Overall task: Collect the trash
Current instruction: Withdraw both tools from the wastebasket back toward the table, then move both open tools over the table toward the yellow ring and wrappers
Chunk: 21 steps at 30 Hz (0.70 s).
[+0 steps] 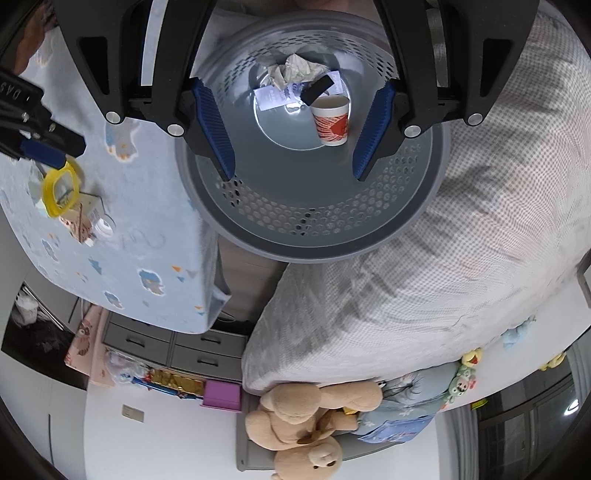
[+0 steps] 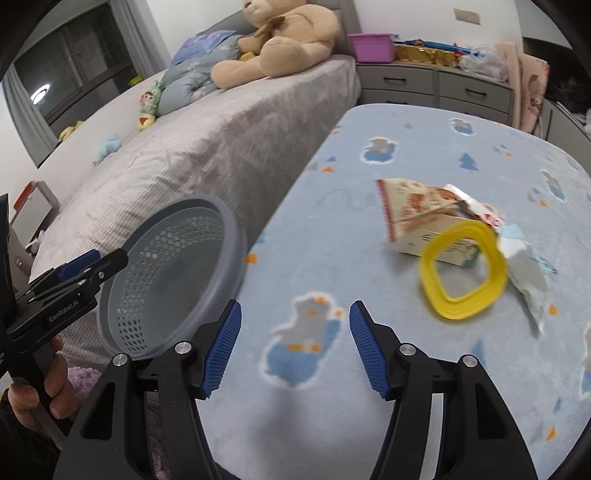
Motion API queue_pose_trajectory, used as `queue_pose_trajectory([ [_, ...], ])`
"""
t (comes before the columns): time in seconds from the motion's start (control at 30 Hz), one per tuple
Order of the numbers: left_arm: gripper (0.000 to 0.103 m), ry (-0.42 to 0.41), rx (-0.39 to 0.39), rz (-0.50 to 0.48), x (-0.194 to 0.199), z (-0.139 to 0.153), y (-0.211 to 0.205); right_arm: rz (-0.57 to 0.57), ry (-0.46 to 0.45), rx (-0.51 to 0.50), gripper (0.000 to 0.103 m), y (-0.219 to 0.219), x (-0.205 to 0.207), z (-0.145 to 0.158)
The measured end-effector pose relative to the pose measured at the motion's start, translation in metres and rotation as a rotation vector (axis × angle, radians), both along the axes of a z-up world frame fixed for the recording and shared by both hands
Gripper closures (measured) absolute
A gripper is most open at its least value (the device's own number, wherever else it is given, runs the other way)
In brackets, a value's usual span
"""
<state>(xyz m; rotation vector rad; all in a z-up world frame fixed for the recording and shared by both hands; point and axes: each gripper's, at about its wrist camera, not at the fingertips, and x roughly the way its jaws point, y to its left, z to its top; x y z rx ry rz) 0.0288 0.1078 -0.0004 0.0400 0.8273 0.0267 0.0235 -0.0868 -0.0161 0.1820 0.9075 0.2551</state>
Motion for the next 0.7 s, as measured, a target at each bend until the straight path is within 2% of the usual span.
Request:
queue_pose_trajectory([
  [0.7,0.038,0.041,-0.029,-0.157,-0.019,-0.008,-0.121,-0.158,-0.037,-0.017,0.032,-0.116,-0.041,-0.004],
])
